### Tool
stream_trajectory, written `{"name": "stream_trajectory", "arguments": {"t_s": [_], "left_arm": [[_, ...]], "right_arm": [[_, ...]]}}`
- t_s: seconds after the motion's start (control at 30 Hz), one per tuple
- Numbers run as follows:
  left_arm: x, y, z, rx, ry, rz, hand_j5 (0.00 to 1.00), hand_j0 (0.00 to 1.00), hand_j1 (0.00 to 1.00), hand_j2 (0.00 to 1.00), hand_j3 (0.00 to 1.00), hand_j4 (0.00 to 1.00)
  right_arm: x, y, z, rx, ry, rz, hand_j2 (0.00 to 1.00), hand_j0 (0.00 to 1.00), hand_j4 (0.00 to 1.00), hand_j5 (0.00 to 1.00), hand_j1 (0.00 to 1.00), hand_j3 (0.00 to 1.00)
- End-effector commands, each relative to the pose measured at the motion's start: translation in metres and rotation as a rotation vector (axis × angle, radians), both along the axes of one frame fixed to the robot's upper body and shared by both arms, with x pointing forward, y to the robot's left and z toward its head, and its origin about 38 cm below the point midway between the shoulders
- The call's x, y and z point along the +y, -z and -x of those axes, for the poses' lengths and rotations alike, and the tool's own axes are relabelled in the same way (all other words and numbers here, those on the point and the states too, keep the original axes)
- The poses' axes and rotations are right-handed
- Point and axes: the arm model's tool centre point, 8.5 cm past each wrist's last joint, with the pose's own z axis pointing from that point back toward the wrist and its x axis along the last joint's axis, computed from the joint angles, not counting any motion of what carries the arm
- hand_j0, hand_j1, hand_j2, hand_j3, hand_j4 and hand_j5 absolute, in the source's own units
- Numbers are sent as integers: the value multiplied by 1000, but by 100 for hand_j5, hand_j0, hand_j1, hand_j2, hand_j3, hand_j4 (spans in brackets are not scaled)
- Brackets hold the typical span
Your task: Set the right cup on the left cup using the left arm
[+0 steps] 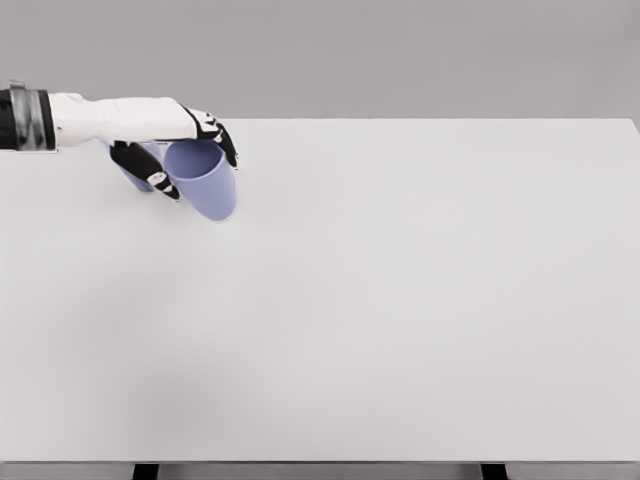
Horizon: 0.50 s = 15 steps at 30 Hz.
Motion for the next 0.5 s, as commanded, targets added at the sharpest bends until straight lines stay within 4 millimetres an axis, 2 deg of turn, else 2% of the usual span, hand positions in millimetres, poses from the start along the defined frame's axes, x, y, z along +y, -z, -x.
{"name": "stream_trajectory", "arguments": {"t_s": [0.0, 0.3, 0.47], "left_arm": [[20, -7, 2, -6, -43, 1, 56, 56, 56, 56, 56, 56], [46, -42, -1, -64, -102, -4, 56, 56, 56, 56, 56, 56], [68, -55, -12, -80, -173, -11, 57, 57, 57, 57, 57, 57]], "right_arm": [[0, 0, 0, 0, 0, 0, 100, 100, 100, 100, 100, 100], [0, 0, 0, 0, 0, 0, 100, 100, 100, 100, 100, 100], [0, 0, 0, 0, 0, 0, 100, 100, 100, 100, 100, 100]]}}
